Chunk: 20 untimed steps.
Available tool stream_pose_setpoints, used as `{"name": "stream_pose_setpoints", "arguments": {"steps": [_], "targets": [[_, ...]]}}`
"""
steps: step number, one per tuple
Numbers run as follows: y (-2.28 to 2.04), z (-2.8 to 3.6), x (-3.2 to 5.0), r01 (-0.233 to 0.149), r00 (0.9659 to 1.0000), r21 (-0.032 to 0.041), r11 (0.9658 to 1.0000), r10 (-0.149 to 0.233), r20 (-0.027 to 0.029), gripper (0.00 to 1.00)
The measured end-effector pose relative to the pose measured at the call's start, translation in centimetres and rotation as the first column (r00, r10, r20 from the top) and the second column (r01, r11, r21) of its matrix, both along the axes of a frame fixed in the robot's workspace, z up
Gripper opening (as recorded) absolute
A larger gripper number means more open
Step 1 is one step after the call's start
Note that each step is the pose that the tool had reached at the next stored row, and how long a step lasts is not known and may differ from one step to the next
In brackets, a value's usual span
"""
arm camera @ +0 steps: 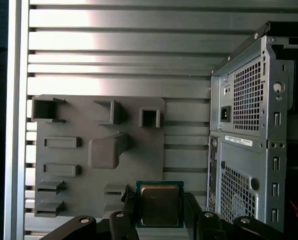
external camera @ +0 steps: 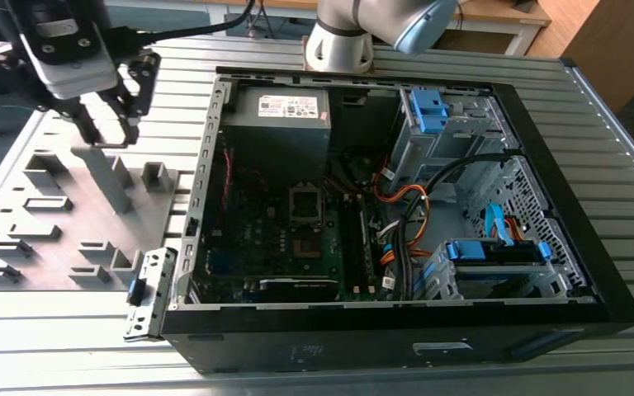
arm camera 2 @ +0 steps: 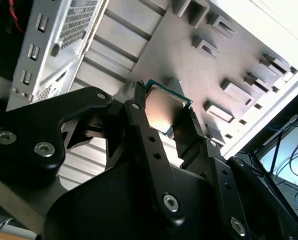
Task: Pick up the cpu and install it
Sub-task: 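Pick up the cpu and move it towards the insertion slot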
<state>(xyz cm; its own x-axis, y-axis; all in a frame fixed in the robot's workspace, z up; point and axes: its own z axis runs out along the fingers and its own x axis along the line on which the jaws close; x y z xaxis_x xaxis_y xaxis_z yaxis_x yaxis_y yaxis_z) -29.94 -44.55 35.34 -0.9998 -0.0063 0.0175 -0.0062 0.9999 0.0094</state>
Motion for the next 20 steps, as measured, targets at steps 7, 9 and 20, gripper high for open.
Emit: {"name": "stream_pose_setpoints", "arguments": {"steps": [7, 9, 20], "targets": [[-0.10, 0.01, 2.74, 0.000, 1.0000, -0.0001, 1.0000, 0.000, -0.0047, 0.47], [-0.12, 0.00, 3.51, 0.000, 1.0000, 0.0000, 1.0000, 0.000, -0.0056, 0.47], [-0.33, 0.00, 7.71, 0.000, 0.9999, 0.0000, 1.0000, 0.000, -0.0107, 0.47]]}}
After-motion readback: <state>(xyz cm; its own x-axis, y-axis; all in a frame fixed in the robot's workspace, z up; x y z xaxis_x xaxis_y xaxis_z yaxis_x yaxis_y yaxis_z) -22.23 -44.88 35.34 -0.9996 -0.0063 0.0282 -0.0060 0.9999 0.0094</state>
